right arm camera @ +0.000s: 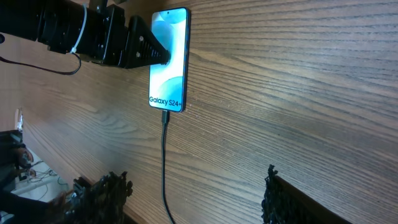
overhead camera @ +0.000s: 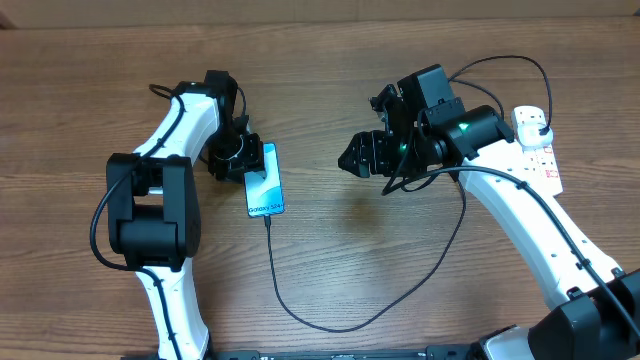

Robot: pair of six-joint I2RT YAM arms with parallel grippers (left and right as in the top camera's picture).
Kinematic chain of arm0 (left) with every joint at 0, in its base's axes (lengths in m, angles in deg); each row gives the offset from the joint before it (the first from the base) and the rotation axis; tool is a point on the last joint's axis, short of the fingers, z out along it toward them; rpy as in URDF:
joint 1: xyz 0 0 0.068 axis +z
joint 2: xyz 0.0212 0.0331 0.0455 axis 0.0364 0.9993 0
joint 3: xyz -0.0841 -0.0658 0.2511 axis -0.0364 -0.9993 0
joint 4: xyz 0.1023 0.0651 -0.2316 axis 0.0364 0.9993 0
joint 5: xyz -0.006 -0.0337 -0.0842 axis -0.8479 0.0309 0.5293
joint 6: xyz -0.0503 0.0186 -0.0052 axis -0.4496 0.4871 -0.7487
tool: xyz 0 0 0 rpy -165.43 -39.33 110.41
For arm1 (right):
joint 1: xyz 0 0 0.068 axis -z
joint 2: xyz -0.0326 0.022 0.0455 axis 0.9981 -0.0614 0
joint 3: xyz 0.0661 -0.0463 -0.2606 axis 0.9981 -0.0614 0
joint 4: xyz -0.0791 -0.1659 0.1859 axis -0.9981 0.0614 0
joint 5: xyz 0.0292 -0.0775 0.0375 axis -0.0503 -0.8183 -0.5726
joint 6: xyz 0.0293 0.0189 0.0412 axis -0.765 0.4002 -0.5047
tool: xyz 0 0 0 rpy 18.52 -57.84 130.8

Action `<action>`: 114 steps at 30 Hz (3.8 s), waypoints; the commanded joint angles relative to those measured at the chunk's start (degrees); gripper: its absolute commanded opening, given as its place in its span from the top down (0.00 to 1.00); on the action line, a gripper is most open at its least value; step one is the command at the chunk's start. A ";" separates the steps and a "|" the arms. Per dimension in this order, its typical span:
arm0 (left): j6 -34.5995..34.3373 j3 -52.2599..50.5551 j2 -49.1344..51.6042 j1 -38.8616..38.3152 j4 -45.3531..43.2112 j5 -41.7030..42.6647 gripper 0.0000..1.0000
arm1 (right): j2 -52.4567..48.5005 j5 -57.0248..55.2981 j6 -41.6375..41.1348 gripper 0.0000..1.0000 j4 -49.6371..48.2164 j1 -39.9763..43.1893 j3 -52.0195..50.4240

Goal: Plug charger to phone and switch on socket
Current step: 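Open the left gripper and lift it away from the phone, then move the right gripper to the power strip switch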

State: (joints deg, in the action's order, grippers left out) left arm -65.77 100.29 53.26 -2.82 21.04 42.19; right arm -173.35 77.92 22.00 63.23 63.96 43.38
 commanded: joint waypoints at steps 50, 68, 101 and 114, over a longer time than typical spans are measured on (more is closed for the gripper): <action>-0.76 9.55 -47.89 -0.11 10.32 -1.42 0.00 | 1.20 -0.42 2.16 0.28 2.23 1.22 2.78; -0.76 9.55 -47.76 -0.11 10.32 -1.44 0.00 | 1.25 -4.04 4.37 0.50 17.81 15.54 24.76; -0.76 9.55 -47.76 -0.11 10.32 -1.44 0.00 | 0.98 3.32 -9.79 0.96 -8.55 59.52 -1.84; -0.76 9.55 -47.76 -0.11 10.32 -1.44 0.00 | -9.70 5.07 -13.44 0.96 -17.59 61.18 -4.87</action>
State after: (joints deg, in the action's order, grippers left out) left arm -66.18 108.62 5.44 -2.82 31.35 40.03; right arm -180.36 82.25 10.16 46.75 125.07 38.96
